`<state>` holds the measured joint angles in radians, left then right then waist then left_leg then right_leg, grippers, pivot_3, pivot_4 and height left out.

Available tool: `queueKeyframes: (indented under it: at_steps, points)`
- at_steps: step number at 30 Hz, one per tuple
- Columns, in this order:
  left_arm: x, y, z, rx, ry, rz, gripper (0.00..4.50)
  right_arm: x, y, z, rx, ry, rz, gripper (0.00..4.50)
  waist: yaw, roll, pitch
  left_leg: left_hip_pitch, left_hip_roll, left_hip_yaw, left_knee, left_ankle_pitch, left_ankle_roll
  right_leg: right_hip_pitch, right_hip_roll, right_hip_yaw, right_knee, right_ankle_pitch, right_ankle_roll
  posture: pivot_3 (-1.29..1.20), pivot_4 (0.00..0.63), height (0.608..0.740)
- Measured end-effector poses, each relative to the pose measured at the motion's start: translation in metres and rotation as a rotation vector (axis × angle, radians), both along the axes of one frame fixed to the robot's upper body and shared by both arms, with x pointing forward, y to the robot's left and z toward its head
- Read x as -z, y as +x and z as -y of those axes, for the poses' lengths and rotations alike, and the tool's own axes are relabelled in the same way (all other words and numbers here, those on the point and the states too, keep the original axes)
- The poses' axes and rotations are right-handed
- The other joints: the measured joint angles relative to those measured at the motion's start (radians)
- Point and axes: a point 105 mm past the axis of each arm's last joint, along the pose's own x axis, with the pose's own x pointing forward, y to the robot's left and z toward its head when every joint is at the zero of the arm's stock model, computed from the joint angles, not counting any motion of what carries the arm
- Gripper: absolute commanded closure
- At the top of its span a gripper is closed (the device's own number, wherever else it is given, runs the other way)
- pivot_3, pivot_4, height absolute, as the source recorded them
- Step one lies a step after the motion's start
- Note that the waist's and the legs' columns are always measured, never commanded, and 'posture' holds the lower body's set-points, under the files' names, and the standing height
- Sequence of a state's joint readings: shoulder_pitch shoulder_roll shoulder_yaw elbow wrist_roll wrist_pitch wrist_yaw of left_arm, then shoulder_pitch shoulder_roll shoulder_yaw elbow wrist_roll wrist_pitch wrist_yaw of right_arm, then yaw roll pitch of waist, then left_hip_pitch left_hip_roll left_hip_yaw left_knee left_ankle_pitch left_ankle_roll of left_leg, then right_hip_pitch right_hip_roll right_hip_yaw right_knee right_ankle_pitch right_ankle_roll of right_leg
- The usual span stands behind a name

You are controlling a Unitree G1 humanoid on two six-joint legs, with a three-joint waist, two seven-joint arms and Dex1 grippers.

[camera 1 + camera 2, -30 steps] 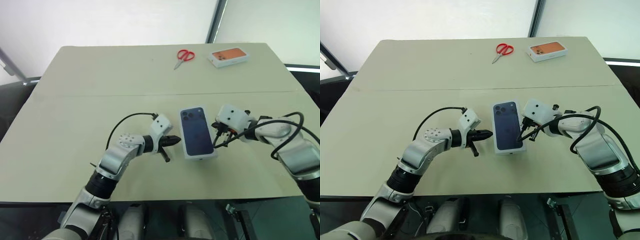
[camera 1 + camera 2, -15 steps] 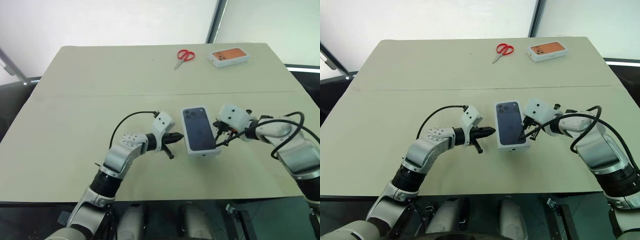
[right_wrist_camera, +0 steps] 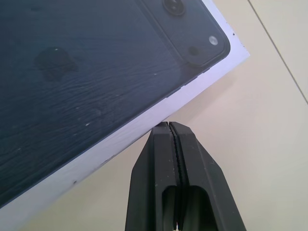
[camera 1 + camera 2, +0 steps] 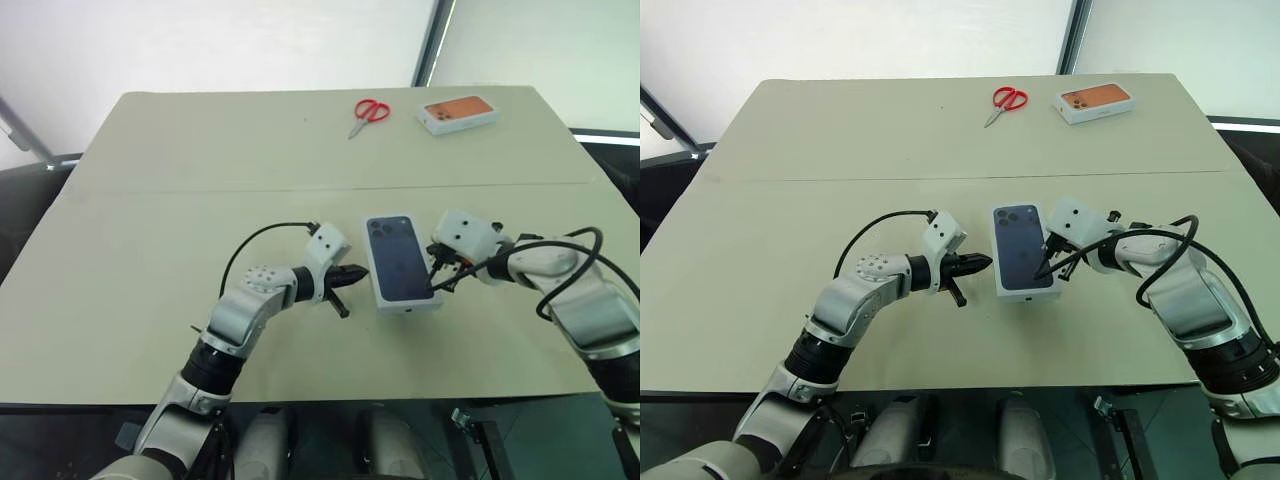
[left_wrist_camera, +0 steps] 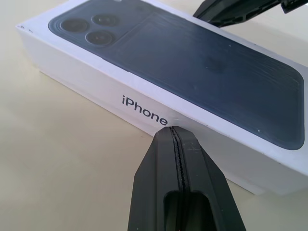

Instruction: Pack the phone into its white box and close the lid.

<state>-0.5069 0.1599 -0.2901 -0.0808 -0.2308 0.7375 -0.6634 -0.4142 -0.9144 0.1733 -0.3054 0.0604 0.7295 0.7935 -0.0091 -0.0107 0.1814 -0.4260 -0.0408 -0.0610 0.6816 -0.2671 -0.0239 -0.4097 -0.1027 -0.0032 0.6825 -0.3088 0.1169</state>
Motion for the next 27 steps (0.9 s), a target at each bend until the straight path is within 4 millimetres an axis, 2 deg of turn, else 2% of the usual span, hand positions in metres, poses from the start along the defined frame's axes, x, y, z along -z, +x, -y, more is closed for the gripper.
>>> queueKeyframes:
  at_steps: [7,12,16,19,21,23,24,26,27]
  points:
    - [0.001,0.001,-0.004,-0.001,0.009,0.000,4.50,-0.001,-0.002,0.004,-0.013,-0.015,-0.006,4.47,0.000,0.000,0.000,0.000,0.000,0.000,0.000,0.000,0.000,0.000,0.000,0.000,0.000,0.000,0.000,0.00,0.150,0.697]
    - [-0.001,0.007,-0.020,-0.037,0.011,0.001,4.50,-0.025,-0.004,0.021,-0.010,-0.052,0.053,4.47,0.000,0.000,0.000,0.000,0.000,0.000,0.000,0.000,0.001,0.000,0.000,0.000,0.000,0.000,0.000,0.00,0.150,0.697]
    - [-0.003,0.007,-0.023,-0.038,0.005,-0.001,4.50,-0.023,-0.013,0.019,-0.060,-0.012,0.019,4.47,0.000,0.000,0.000,0.000,0.000,0.000,0.000,-0.001,0.001,0.000,0.000,0.000,0.000,0.000,0.000,0.00,0.150,0.697]
    - [-0.005,0.013,-0.035,-0.077,0.010,0.009,4.50,-0.030,-0.018,0.017,-0.093,0.000,0.019,4.47,0.000,0.000,0.000,0.000,0.000,0.000,0.000,-0.001,0.001,0.001,0.000,0.000,0.000,0.000,0.000,0.00,0.150,0.697]
    - [-0.005,0.013,-0.036,-0.079,0.010,0.010,4.50,-0.034,-0.019,0.019,-0.093,0.001,0.028,4.47,0.000,0.000,0.000,0.001,0.000,0.000,0.000,-0.001,0.001,0.001,0.000,0.000,0.000,0.000,0.000,0.00,0.150,0.697]
    - [-0.007,0.014,-0.031,-0.075,-0.004,0.006,4.50,-0.033,-0.021,0.019,-0.095,0.007,0.021,4.47,0.001,0.000,0.000,0.000,0.000,0.000,0.000,0.000,0.001,0.001,0.000,0.000,0.000,0.000,0.000,0.00,0.150,0.697]
    - [-0.009,0.024,-0.022,-0.091,-0.012,-0.005,4.50,-0.027,-0.027,0.018,-0.099,0.025,-0.009,4.47,0.016,0.000,0.000,0.000,0.000,-0.001,0.001,-0.001,0.001,0.001,0.000,-0.001,0.000,0.000,0.000,0.00,0.150,0.697]
    - [-0.033,0.047,0.001,-0.118,-0.016,0.032,4.50,-0.011,-0.046,-0.001,-0.178,0.073,-0.095,4.47,0.034,-0.002,0.001,-0.002,-0.001,-0.002,0.003,-0.002,0.003,0.002,0.000,-0.003,-0.001,0.001,0.001,0.00,0.150,0.697]
    - [-0.047,0.051,0.011,-0.113,-0.024,0.069,4.50,-0.004,-0.054,-0.010,-0.211,0.092,-0.128,4.47,0.035,-0.001,0.000,-0.001,-0.002,-0.001,0.003,-0.003,0.006,0.002,-0.001,-0.002,-0.001,0.001,0.002,0.00,0.150,0.697]
